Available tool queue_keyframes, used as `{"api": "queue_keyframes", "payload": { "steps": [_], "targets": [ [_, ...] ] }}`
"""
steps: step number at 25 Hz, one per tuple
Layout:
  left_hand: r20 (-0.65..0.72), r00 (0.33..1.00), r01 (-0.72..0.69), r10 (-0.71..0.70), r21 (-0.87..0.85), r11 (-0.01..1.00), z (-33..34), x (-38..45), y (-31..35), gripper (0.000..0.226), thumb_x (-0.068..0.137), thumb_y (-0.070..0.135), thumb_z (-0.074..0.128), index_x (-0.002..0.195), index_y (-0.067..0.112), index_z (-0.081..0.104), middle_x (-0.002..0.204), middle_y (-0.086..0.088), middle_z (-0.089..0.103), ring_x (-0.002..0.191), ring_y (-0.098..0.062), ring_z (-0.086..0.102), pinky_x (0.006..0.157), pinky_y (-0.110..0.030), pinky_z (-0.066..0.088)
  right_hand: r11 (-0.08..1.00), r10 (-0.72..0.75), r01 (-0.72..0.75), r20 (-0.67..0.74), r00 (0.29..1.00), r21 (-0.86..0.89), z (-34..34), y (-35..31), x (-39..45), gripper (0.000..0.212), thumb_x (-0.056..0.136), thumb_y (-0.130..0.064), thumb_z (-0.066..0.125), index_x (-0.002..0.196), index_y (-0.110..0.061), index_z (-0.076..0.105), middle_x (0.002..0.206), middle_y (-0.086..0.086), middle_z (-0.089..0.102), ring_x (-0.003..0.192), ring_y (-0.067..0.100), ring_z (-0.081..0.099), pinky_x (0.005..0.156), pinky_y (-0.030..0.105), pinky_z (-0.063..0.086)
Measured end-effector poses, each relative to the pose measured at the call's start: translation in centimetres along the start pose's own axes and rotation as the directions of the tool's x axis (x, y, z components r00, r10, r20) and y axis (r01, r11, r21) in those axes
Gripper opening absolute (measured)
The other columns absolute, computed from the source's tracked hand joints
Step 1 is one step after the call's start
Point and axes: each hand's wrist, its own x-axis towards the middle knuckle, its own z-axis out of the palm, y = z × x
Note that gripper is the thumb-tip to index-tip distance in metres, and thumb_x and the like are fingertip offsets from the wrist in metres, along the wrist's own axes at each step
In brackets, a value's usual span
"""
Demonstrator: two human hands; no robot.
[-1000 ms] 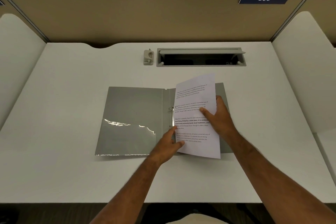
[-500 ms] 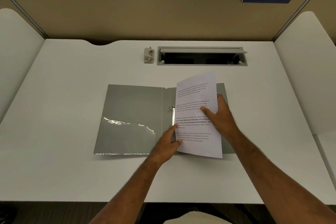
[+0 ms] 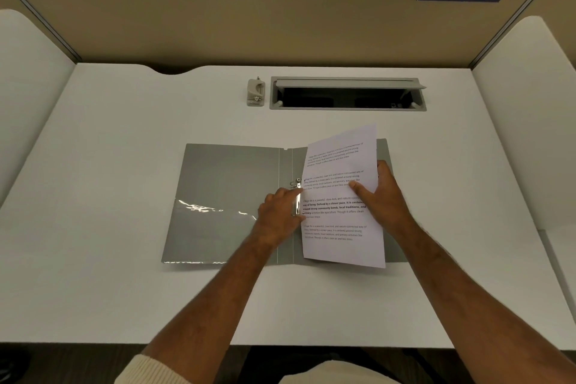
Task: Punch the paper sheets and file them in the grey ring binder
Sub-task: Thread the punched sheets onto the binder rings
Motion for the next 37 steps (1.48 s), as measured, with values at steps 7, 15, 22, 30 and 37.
{"api": "queue_keyframes", "payload": {
  "steps": [7,15,22,30,37],
  "targets": [
    [0.037,0.999,-0.012,0.009,0.091,0.996,-0.2,0.8,0.2,0.077,0.087,0.035,0.078,0.153,0.032,0.038,0.152,-0.003,0.046,0.138,-0.029,0.042,0.112,-0.048,0.036,1.0,0.001,-0.001,-0.001,1.0,0.001,-0.3,0.4,0.2,0.046,0.093,-0.025,0.071,0.13,-0.016,0.044,0.118,-0.006,0.058,0.088,-0.001,0.058,0.062,0.01,0.045],
    [0.099,0.995,0.013,-0.024,0.106,0.994,-0.8,2.0,1.0,0.091,0.085,0.039,0.079,0.158,0.028,0.026,0.157,-0.006,0.04,0.143,-0.033,0.037,0.114,-0.053,0.034,0.997,-0.069,0.07,0.037,0.997,-0.019,-0.7,0.2,0.6,0.046,0.093,-0.026,0.07,0.131,-0.018,0.044,0.12,-0.006,0.057,0.101,0.012,0.061,0.07,0.009,0.045],
    [0.116,0.992,0.047,-0.052,0.039,0.998,-0.3,2.4,0.7,0.098,0.084,0.035,0.081,0.16,0.029,0.02,0.155,-0.006,0.043,0.142,-0.033,0.039,0.114,-0.055,0.033,0.99,-0.118,0.123,0.088,0.989,-0.063,-0.8,-0.2,1.3,0.049,0.094,-0.025,0.069,0.133,-0.015,0.042,0.123,-0.004,0.058,0.103,0.011,0.06,0.068,0.005,0.045],
    [0.133,0.989,0.057,-0.063,0.042,0.997,0.4,2.3,0.5,0.094,0.089,0.038,0.076,0.161,0.031,0.015,0.16,-0.005,0.037,0.143,-0.033,0.037,0.114,-0.055,0.032,0.989,-0.112,0.122,0.114,0.987,-0.087,-0.7,-0.6,1.9,0.048,0.095,-0.023,0.068,0.134,-0.016,0.041,0.121,-0.005,0.057,0.095,0.005,0.058,0.062,0.004,0.047],
    [0.166,0.984,0.047,-0.058,0.068,0.997,0.5,2.5,0.1,0.094,0.092,0.044,0.07,0.163,0.03,0.01,0.159,-0.005,0.036,0.143,-0.033,0.039,0.114,-0.056,0.032,0.994,-0.074,0.082,0.097,0.992,-0.079,-0.3,-0.2,2.1,0.048,0.094,-0.025,0.069,0.134,-0.017,0.042,0.119,-0.008,0.056,0.089,-0.01,0.056,0.061,0.002,0.046]
  ]
}}
